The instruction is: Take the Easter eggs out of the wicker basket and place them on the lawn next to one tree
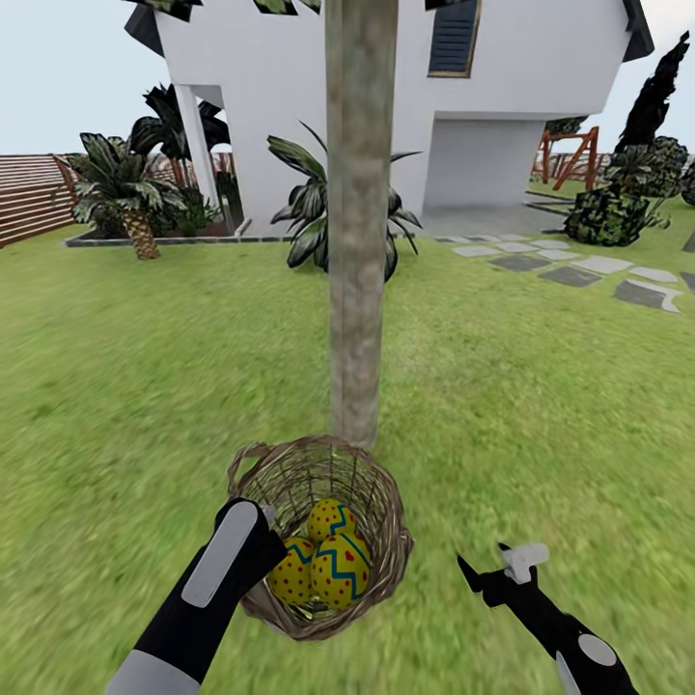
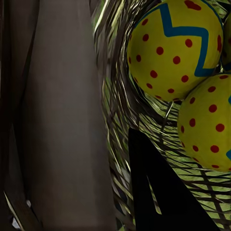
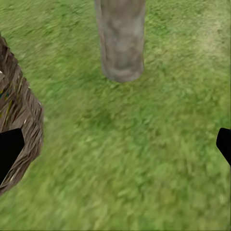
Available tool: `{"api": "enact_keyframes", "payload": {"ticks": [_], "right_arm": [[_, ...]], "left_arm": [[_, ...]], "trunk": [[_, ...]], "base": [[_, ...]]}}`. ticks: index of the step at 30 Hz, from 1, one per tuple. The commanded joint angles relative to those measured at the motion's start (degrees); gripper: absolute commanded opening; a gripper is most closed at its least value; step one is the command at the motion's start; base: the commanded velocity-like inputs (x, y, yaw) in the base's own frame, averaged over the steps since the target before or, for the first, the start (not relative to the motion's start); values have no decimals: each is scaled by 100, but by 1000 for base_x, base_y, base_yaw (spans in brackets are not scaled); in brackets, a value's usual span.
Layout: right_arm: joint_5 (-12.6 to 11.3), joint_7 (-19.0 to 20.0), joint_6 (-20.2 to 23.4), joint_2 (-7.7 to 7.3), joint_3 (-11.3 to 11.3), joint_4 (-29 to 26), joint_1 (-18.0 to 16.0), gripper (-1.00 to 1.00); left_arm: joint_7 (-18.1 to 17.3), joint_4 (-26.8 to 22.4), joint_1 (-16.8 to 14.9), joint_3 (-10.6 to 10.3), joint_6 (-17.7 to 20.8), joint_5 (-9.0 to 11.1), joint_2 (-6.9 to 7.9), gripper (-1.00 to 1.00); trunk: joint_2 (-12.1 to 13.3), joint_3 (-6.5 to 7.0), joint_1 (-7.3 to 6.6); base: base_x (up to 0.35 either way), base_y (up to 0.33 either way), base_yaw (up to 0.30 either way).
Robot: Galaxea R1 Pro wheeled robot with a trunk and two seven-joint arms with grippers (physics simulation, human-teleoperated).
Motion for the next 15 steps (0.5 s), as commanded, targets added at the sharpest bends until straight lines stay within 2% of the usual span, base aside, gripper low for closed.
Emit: {"api": "enact_keyframes", "payload": {"ticks": [1, 15], "right_arm": [[1, 0, 0, 1, -1, 0, 0, 100], [1, -5, 0, 2, 2, -3, 0, 100]], "left_arm": [[-20, -1, -1, 0, 26, 0, -1, -100], [-20, -2, -1, -8, 26, -2, -1, -100]], "trunk": [[-1, -9, 0], [-1, -137, 0]], "base": [[334, 0, 0], [333, 0, 0]]}}
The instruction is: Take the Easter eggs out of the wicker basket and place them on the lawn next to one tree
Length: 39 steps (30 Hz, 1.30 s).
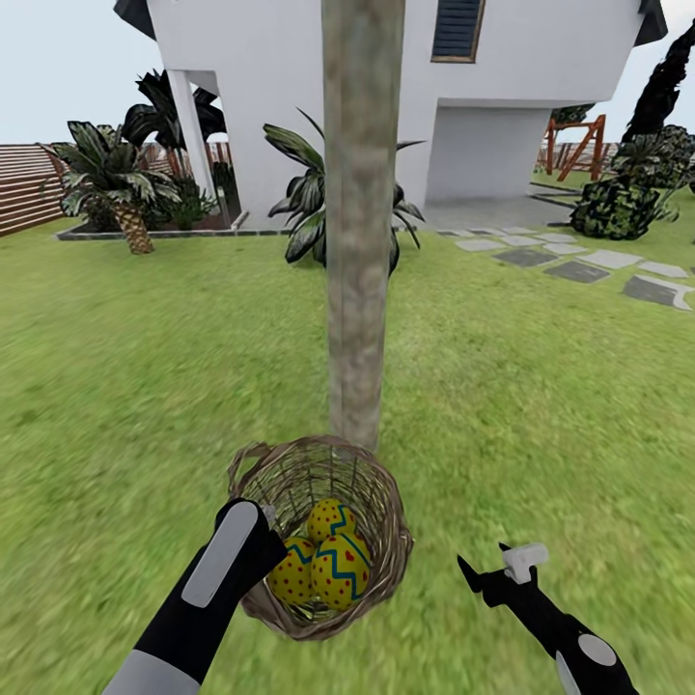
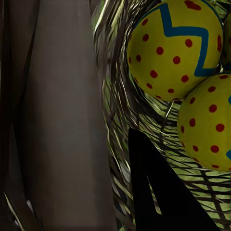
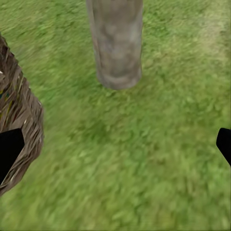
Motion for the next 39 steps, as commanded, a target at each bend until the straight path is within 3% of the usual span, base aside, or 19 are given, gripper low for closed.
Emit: {"api": "enact_keyframes", "payload": {"ticks": [1, 9, 25, 34, 35, 37, 39], "right_arm": [[0, -1, 0, 2, 0, 0, 0, 100], [-1, -4, 0, 3, 4, 2, 0, 100], [-5, 17, 0, -3, -8, 2, 0, 100], [-8, 119, 54, -5, -10, -137, 0, 100], [-8, 230, 154, -33, 7, -363, 0, 100], [18, 886, 678, -62, -19, -685, 0, 100], [49, 1081, 948, -69, -21, -1125, 0, 100]], "left_arm": [[-23, -1, -1, 2, 26, 1, -1, -100], [-28, -43, -1, 0, 26, -2, -16, -100], [-28, -1, -1, 51, -44, 46, -10, -100], [-28, 9, -1, 54, -44, 36, 6, -100], [-23, 9, -1, 54, -44, 32, 7, -100], [-13, 9, -1, 57, -44, 38, 6, -100], [-3, 10, -1, 50, -53, 37, -13, -100]], "trunk": [[-1, -9, 0], [-1, -82, 0], [-643, -492, 351], [-643, -492, 351], [-643, -492, 351], [-643, -492, 351], [-643, -492, 351]], "base": [[275, 0, 0], [29, 0, 0], [11, 0, 0], [268, 0, 0], [329, 0, 0], [330, 0, 0], [254, 0, 0]]}}
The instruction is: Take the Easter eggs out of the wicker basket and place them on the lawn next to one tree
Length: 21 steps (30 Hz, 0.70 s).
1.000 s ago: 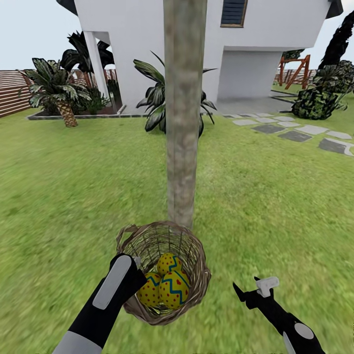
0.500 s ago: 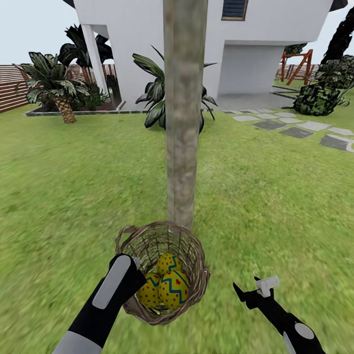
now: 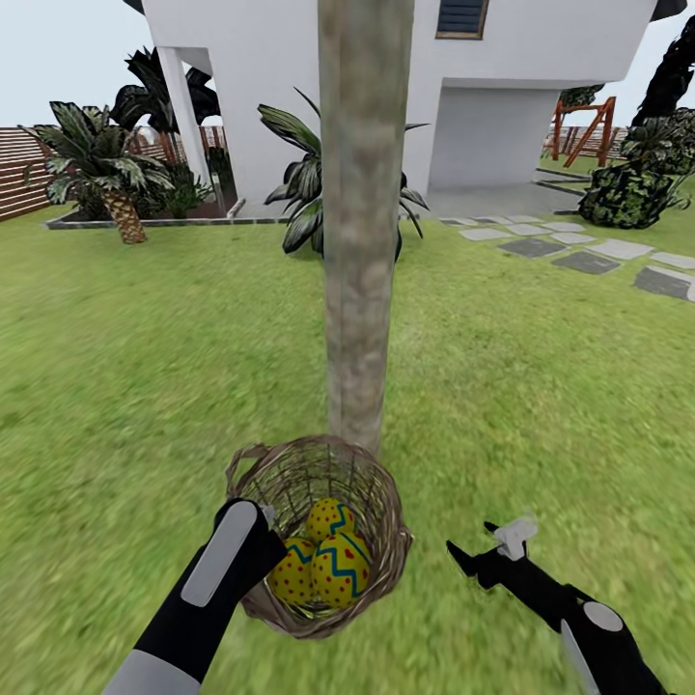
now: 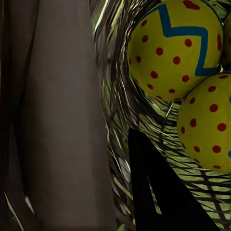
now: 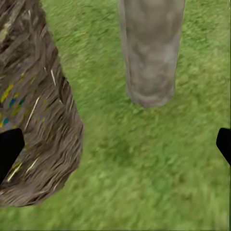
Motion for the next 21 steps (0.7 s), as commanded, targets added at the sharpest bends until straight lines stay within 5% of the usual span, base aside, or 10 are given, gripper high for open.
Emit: {"api": "enact_keyframes", "payload": {"ticks": [1, 7, 17, 21], "right_arm": [[22, 24, 232, -35, 1, -258, 1, 100], [-39, 69, 647, -239, -221, -607, 1, 100], [-43, 402, 651, -253, -268, -608, 1, 100], [-42, 394, 652, -244, -260, -599, 1, 100]], "left_arm": [[-18, 3, -1, -10, -29, -1, -4, -100], [-21, 573, -1, -6, -502, 28, -23, -100], [52, 831, -1, 151, -578, 11, -5, -100], [61, 920, -1, 161, -945, 9, -5, -100]], "trunk": [[0, 0, 0], [0, -7, 0], [0, -98, 0], [0, -135, 0]], "base": [[59, 0, 0], [5, 0, 0], [0, 0, 0], [0, 0, 0]]}}
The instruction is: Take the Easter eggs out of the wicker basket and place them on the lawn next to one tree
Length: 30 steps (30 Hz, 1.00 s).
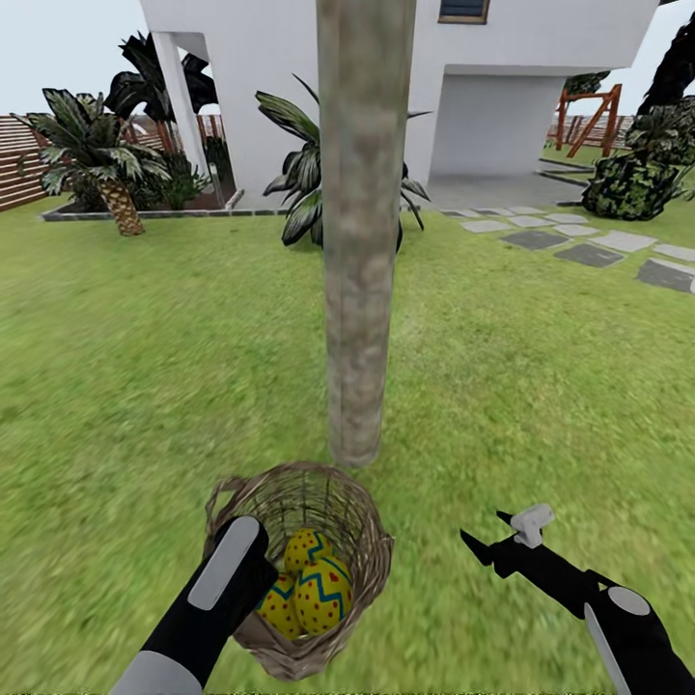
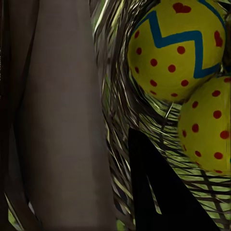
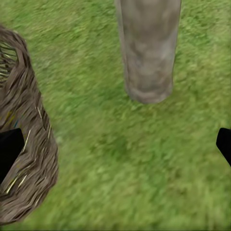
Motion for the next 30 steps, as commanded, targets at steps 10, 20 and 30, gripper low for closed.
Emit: {"api": "enact_keyframes", "payload": {"ticks": [10, 20, 30], "right_arm": [[0, -10, -3, 2, 0, 9, 0, 100], [-210, 804, 82, -9, -122, 11, 0, 100], [-203, 808, 180, -9, -202, 11, 0, 100]], "left_arm": [[-19, -14, -1, 1, 15, 7, -25, -100], [-75, -16, -1, 0, 18, 17, -21, -100], [-112, -8, -1, 1, 15, 17, -13, -100]], "trunk": [[-121, -146, 65], [-522, -417, 285], [-923, -689, 505]], "base": [[0, 0, 0], [0, 0, 0], [0, 0, 0]]}}
